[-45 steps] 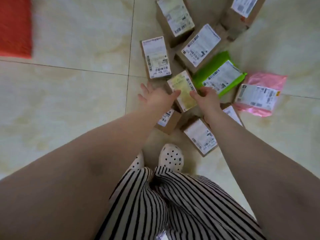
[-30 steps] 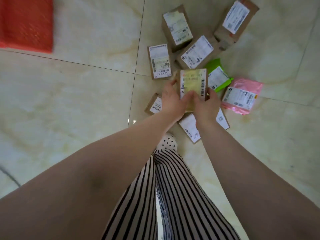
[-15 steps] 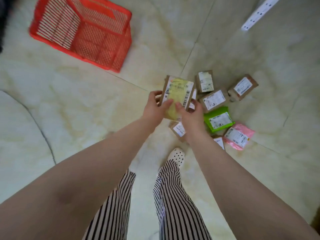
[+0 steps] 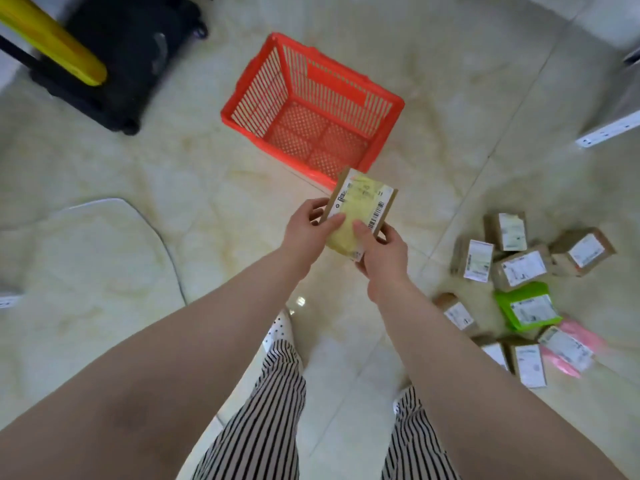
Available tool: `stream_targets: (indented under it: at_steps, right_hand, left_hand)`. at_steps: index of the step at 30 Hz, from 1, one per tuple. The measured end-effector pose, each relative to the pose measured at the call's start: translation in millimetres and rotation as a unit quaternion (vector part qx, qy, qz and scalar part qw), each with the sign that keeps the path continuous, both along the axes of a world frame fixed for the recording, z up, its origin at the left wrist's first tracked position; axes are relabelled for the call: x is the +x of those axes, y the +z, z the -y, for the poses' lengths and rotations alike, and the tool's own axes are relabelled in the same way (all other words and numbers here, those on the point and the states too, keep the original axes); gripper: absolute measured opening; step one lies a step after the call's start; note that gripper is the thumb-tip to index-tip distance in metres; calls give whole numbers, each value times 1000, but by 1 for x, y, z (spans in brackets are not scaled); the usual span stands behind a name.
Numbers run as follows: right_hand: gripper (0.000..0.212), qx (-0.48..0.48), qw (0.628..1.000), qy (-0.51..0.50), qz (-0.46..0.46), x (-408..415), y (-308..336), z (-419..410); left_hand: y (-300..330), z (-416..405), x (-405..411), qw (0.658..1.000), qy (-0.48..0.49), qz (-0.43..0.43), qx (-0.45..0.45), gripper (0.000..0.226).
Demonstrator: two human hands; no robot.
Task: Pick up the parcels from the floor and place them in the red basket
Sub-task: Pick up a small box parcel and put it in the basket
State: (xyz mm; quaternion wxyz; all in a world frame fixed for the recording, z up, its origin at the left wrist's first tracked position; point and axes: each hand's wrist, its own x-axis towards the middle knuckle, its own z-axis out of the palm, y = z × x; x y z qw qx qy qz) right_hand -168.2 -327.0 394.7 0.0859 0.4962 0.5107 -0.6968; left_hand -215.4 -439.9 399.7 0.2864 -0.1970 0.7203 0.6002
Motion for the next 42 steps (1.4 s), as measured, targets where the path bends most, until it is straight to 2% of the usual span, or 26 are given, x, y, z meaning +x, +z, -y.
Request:
stream_targets:
  at_steps: [3,10,18,28,34,42]
  right_hand:
    - [34,-18,1000,6,0,-35,12,65]
    - [32,-20,1000,7,-8,-98,14,118]
    - [36,-39,999,-11,-9,-212,-9,126]
    - [36,7,1000,6,8,-357,-38,114]
    - [35,20,999,-10,30,-398,-85,104]
    - [38,6,995,-48,91,-435,-165,99]
  left_hand:
    - [13,66,-35,1000,-1,-10,-18,41]
    - [18,116,-92,999,21,-5,-25,51]
    - [-2,115,-202,995,49,6,-87,46]
    - [-36,99,-339,992,102,65,-45,46]
    - [-80,88,-390,990,44,99,-93,51]
    - [-156,80,-430,973,-22,192,-129,59]
